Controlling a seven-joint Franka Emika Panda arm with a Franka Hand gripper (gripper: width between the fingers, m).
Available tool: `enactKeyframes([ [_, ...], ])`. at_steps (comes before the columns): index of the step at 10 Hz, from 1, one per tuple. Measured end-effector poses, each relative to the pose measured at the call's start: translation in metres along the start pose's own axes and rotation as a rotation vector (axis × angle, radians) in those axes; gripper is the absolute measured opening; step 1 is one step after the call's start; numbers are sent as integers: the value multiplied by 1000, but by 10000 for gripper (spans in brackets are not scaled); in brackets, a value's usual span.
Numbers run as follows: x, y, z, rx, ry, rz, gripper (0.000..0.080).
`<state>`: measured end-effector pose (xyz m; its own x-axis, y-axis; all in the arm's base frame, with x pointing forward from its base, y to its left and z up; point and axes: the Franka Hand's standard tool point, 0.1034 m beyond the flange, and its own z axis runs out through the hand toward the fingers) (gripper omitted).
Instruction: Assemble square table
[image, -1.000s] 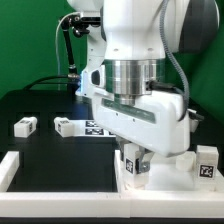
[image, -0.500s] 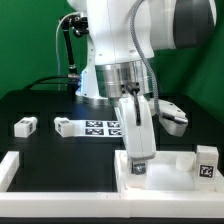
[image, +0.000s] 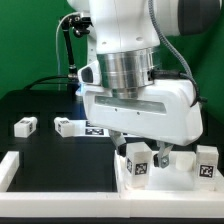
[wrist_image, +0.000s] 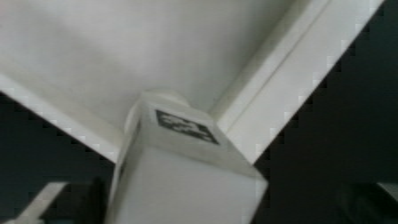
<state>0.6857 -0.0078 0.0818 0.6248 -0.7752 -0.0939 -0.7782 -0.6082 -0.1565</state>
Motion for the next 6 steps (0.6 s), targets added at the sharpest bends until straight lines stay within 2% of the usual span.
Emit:
enactKeyframes([
  [1,0,0,0,-1,1,-45,646],
  [3,7,3,1,-26,69,-446,648],
  [4,2,9,10,-45,90,-626,648],
  [5,-6,21,23,-60,84,-749,648],
  [6,-4,21,21,-63,77,-766,648],
])
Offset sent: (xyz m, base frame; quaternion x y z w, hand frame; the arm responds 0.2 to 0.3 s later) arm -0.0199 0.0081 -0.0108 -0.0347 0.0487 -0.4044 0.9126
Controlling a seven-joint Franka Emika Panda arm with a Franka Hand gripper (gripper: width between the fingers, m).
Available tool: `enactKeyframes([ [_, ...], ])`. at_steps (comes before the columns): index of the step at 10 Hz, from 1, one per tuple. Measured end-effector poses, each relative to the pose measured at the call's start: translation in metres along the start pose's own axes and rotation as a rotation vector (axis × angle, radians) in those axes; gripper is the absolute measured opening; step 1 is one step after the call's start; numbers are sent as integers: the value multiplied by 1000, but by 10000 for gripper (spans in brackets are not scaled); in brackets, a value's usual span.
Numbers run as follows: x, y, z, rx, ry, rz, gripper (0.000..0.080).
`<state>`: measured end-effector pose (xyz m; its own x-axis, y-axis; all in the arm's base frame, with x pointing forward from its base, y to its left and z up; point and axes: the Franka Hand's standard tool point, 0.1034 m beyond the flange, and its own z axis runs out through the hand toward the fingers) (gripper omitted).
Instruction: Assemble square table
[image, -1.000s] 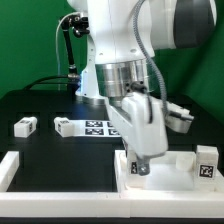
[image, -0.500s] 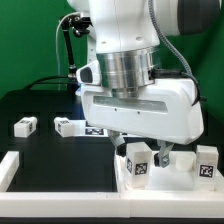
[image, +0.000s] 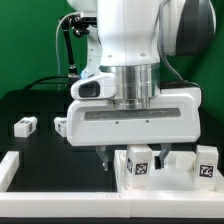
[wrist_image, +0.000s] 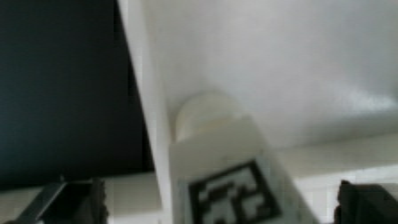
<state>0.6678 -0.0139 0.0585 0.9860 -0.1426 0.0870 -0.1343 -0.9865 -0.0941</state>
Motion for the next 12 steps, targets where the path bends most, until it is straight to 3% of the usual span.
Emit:
enactKeyframes([
  [3,0,-1,1,-3,2,-54,648],
  [4,-4,-15,2,-8,26,-63,648],
  [7,-5,-13,3,-9,20,-33,625],
  [8,-6,-9,3,-12,20,52,441],
  [9,-6,-6,3,-15,20,135,441],
  [10,-6,-4,3,-15,20,194,286],
  [12,-6,-4,4,-14,20,316,286],
])
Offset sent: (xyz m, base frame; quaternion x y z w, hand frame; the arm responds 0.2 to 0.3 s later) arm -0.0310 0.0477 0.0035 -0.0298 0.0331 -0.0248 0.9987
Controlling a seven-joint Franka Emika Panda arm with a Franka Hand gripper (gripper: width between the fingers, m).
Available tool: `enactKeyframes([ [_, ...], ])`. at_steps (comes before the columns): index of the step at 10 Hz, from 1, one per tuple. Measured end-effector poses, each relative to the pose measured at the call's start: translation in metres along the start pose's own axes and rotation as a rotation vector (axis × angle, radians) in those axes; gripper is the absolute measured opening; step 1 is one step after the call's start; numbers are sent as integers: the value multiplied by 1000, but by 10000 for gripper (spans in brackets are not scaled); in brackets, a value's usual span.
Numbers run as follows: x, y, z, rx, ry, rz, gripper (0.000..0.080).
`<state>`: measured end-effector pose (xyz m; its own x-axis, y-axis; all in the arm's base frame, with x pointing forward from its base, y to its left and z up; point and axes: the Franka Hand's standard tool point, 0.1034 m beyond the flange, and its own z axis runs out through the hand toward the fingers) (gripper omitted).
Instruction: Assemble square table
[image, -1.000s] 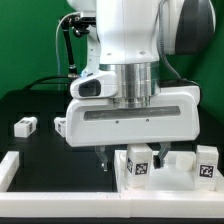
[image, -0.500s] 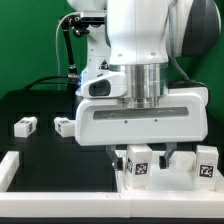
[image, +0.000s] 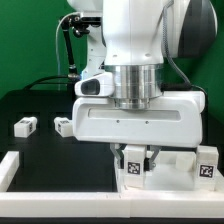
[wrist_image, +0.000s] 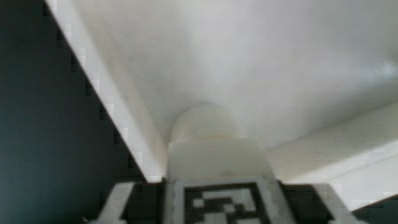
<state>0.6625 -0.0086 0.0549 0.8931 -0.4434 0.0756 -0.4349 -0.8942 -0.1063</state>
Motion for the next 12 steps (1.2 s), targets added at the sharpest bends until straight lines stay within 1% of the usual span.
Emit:
enactKeyframes([
  [1,0,0,0,0,-1,124,286],
  [3,-1,-1,-2,-2,-30,475,286],
  [4,0,-2,0,31,-56,703,286],
  [5,1,-2,0,57,-99,881,286],
  [7,3,-3,1,58,-138,1098,287],
  [8,3,-2,1,55,-139,1137,287],
  [9,3,-1,1,54,-137,1120,287],
  [10,2,-1,1,60,-122,1034,287],
  [11,-6,-1,-1,69,-95,849,448],
  [12,-10,1,-9,77,-91,683,582],
])
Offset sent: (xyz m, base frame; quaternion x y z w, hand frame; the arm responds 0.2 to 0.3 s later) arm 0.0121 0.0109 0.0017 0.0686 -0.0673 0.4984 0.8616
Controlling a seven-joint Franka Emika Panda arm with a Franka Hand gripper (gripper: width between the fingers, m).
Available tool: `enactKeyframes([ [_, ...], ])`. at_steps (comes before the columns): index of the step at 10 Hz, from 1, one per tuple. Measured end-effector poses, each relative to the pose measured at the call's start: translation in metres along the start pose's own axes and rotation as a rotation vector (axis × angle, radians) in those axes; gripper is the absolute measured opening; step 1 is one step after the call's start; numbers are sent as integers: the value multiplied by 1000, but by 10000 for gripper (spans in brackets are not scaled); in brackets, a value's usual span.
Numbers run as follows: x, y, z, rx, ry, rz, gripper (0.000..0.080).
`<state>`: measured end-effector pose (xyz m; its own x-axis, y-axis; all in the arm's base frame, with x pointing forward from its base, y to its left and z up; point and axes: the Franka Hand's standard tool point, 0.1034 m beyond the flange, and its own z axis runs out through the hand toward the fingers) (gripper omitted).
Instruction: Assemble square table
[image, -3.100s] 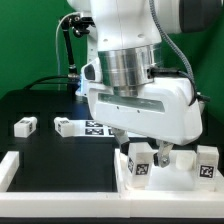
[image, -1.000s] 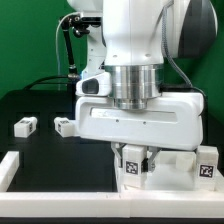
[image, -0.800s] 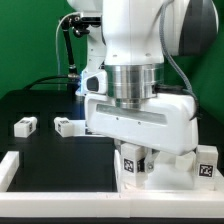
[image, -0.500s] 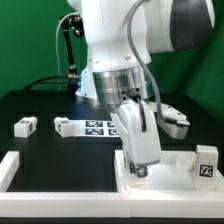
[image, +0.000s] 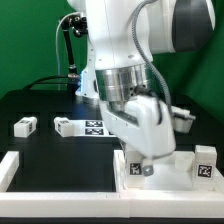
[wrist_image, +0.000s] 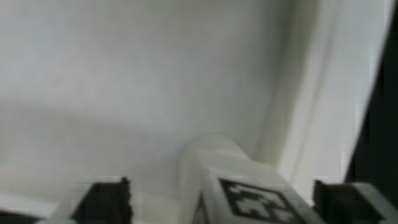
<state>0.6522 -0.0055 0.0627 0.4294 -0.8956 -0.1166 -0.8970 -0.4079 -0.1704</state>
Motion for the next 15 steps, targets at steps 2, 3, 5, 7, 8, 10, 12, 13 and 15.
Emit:
enactKeyframes([
  [2,1,1,-4,-10,-2,-195,635],
  [3,2,2,-3,-13,-2,-261,647],
  [5,2,1,-3,-16,8,-435,649],
  [7,4,-14,-7,-51,93,-915,649],
  [8,8,-18,-11,-51,104,-1003,649],
  [10,8,-16,-9,-53,101,-952,638],
  [12,8,-16,-9,-48,101,-889,294],
  [13,10,-15,-8,-46,104,-796,294],
  [15,12,-13,-8,-39,108,-631,294],
])
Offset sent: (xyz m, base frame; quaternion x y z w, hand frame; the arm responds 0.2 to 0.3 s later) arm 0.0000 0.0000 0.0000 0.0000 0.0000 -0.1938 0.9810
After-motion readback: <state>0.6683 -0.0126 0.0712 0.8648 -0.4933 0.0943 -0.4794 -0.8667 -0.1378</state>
